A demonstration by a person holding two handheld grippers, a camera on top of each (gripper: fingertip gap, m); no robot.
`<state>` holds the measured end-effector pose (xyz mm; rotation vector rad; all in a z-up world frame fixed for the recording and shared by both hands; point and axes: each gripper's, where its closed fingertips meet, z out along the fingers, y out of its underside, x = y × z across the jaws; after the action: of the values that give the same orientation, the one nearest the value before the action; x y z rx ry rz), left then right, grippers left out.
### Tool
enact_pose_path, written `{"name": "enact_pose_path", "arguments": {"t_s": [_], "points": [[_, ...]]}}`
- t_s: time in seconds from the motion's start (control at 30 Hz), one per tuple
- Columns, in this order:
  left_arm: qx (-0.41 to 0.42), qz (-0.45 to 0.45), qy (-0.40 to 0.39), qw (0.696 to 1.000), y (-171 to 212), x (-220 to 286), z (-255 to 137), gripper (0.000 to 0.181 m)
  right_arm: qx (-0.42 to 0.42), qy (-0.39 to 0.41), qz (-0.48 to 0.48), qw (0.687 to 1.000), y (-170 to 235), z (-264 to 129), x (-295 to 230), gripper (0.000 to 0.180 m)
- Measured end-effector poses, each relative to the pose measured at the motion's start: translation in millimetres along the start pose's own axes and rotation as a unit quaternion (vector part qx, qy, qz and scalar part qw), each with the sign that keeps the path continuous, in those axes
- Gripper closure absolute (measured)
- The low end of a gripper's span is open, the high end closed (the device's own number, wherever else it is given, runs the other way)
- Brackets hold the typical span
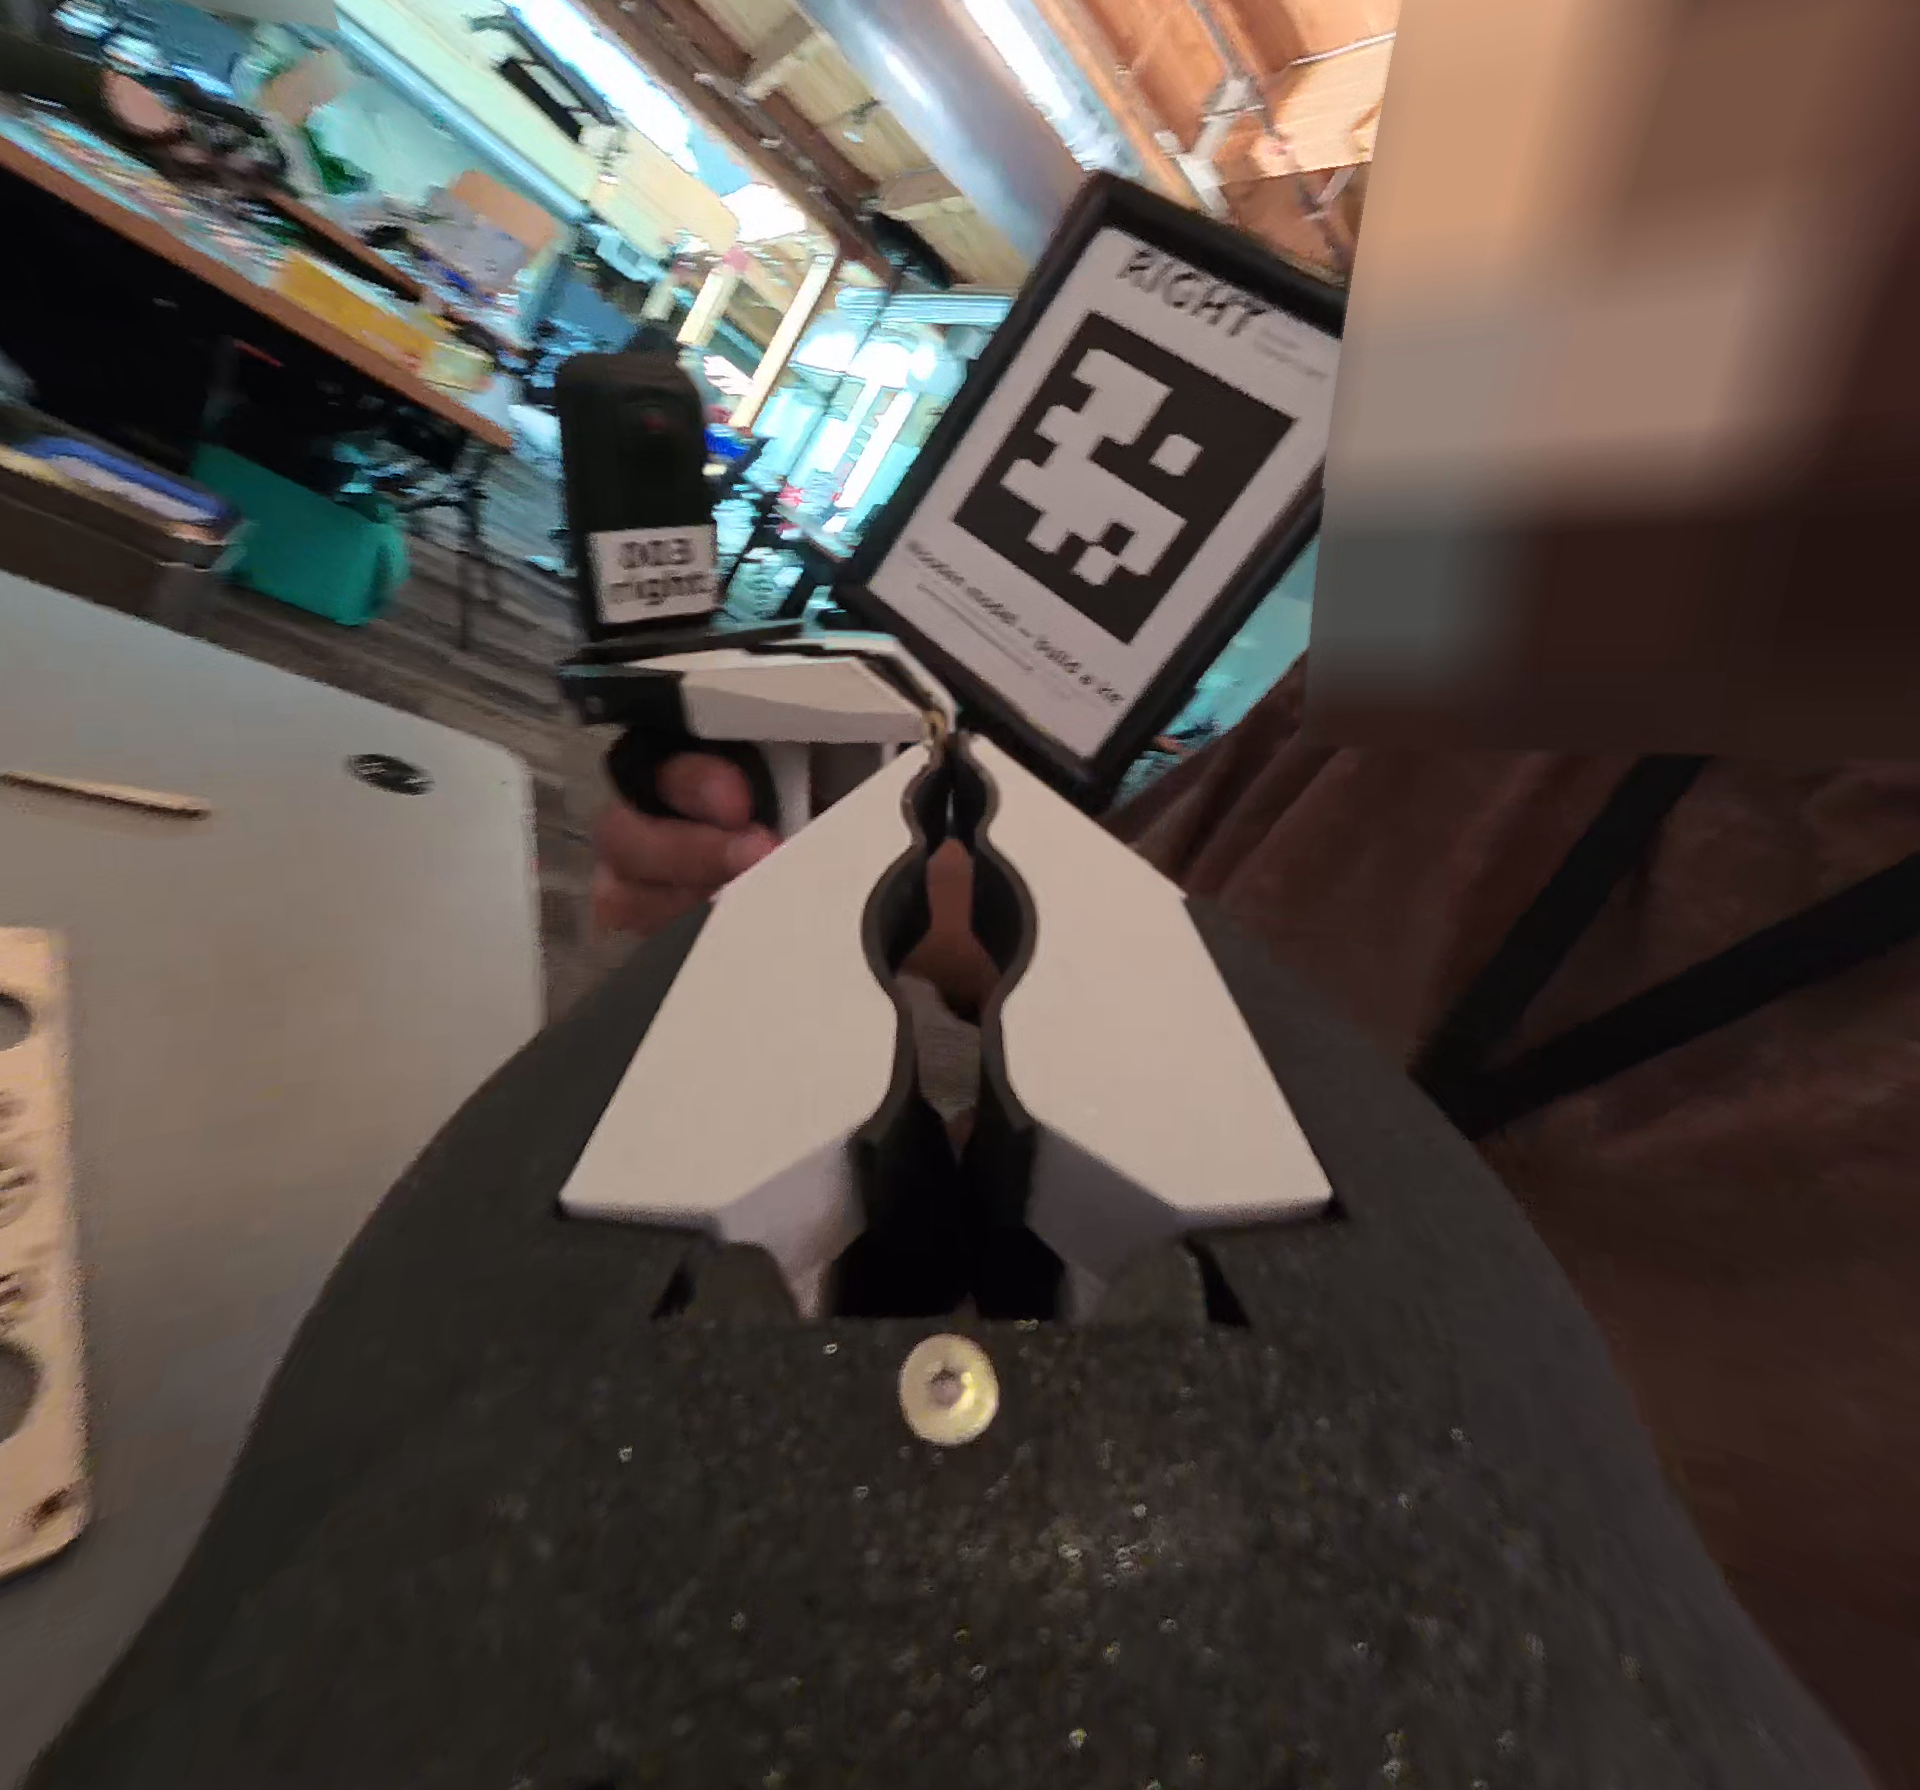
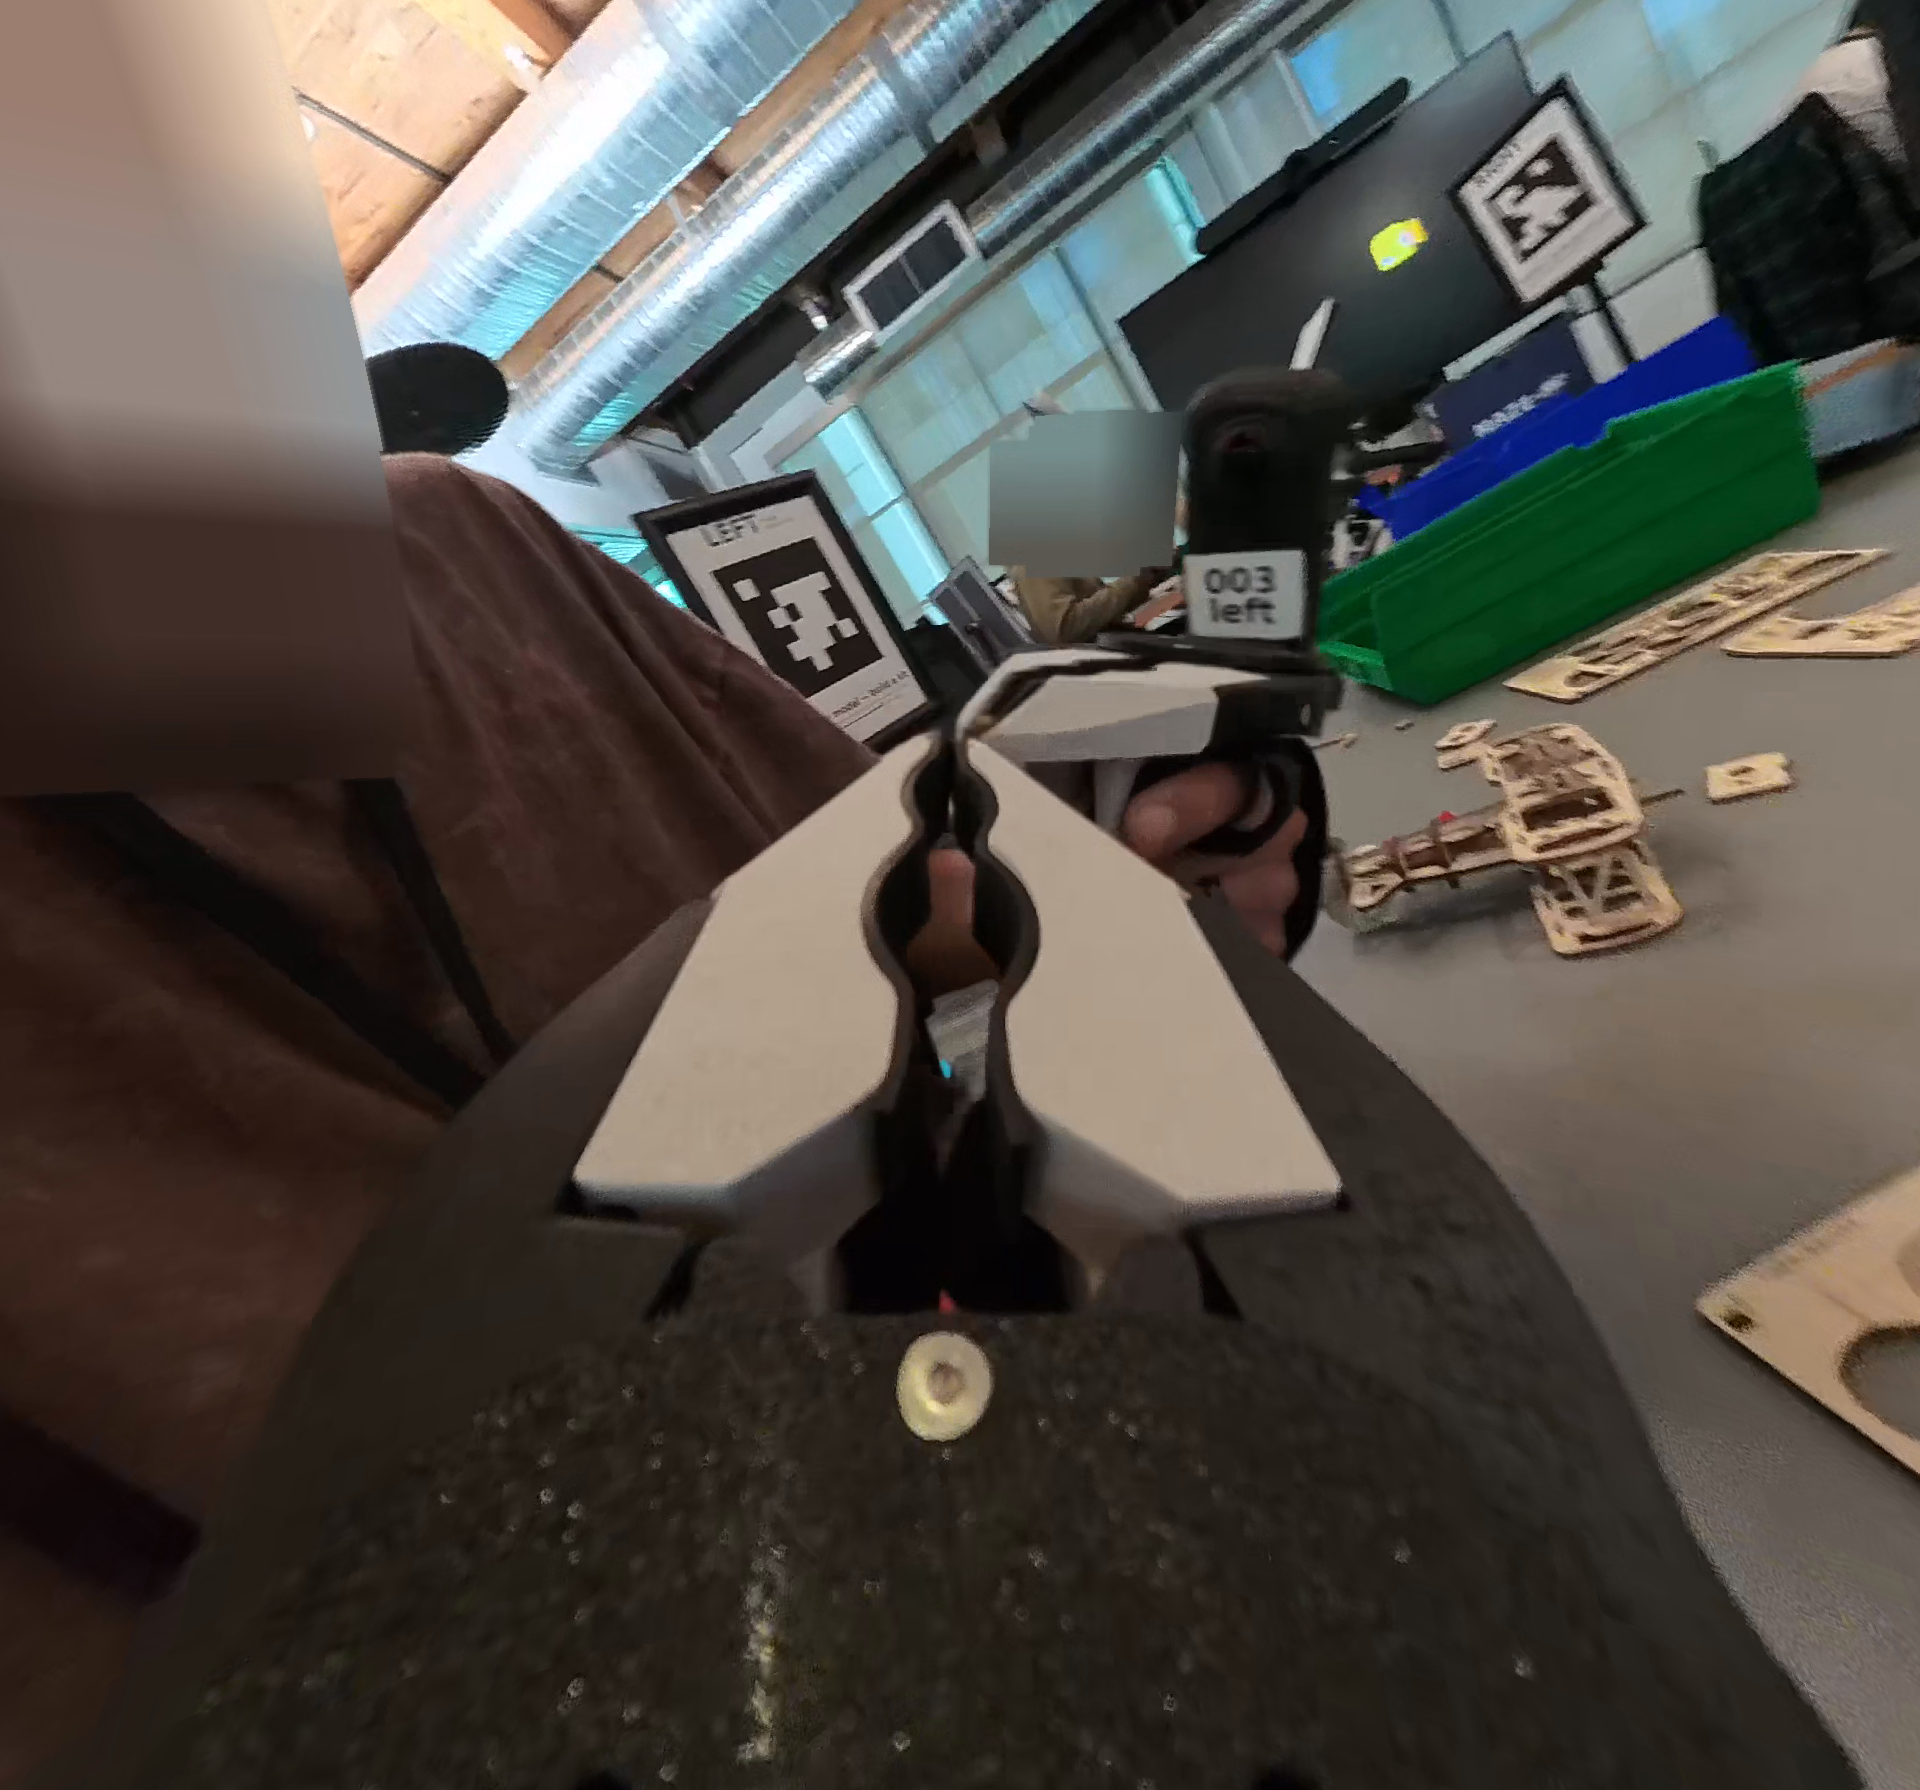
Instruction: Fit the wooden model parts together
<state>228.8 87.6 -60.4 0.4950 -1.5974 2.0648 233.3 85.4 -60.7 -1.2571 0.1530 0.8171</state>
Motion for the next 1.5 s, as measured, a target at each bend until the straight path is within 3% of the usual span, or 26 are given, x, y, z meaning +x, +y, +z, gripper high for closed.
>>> {"name": "enact_pose_path", "arguments": {"t_s": [0.03, 0.17, 0.23, 0.3, 0.33, 0.43, 0.57, 0.7, 0.77, 0.9, 1.1, 1.23, 1.33, 1.5], "points": [[-0.003, 0.011, -0.034, 0.999, -1.1, -9.3, -3.5, 0.181, 0.003, 0.019, -0.003, 1.0, -2.2, -4.5, 5.2, 0.18], [-0.015, 0.047, -0.172, 0.984, -5.5, -47.3, -20.5, 0.181, -0.02, 0.196, -0.022, 0.98, -1.3, -30.9, 56.1, 0.18], [-0.006, 0.035, -0.153, 0.988, -7.1, -44.0, -21.0, 0.181, -0.03, 0.233, -0.063, 0.97, -0.7, -34.7, 64.9, 0.18], [0.029, 0.011, -0.094, 0.995, -13.8, -30.1, -19.0, 0.181, -0.013, 0.175, -0.069, 0.982, -1.3, -19.5, 49.4, 0.179], [0.042, -0.01, -0.04, 0.998, -15.9, -17.0, -16.9, 0.181, 0.004, 0.134, -0.052, 0.99, -2.5, -10.9, 40.4, 0.164], [0.057, -0.041, 0.059, 0.996, -17.7, 8.8, -11.3, 0.181, 0.036, 0.034, 0.013, 0.999, -3.0, 7.4, 21.1, 0.154], [0.047, -0.045, 0.07, 0.995, -10.4, 12.7, -1.4, 0.181, 0.064, -0.023, 0.038, 0.997, -7.4, 20.6, 7.3, 0.146], [0.028, -0.034, 0.046, 0.998, -2.7, 7.1, 2.5, 0.181, 0.059, -0.012, 0.018, 0.998, -4.8, 22.4, 5.0, 0.16], [0.015, -0.029, 0.03, 0.999, 1.4, 2.9, 4.1, 0.181, 0.049, 0.004, 0.006, 0.999, -3.7, 17.4, 7.6, 0.178], [0.022, -0.031, 0.019, 0.999, -0.1, -1.7, 3.1, 0.181, 0.045, 0.019, 0.013, 0.999, -4.1, 7.6, 12.2, 0.18], [0.05, -0.051, 0.038, 0.997, -7.7, 0.3, -1.1, 0.181, 0.026, 0.015, 0.002, 1.0, 1.7, 8.8, 11.5, 0.16], [0.05, -0.059, 0.048, 0.996, -6.6, 2.4, 0.2, 0.181, 0.028, 0.008, 0.004, 1.0, 3.2, 14.1, 10.1, 0.163], [0.06, -0.063, 0.048, 0.995, -9.7, 2.5, -2.7, 0.181, 0.031, -0.005, -0.003, 0.999, 0.0, 10.8, 4.2, 0.18], [0.061, -0.064, 0.03, 0.996, -9.5, -3.8, -2.8, 0.181, 0.032, 0.015, 0.002, 0.999, -1.4, 7.5, 10.0, 0.18]]}}
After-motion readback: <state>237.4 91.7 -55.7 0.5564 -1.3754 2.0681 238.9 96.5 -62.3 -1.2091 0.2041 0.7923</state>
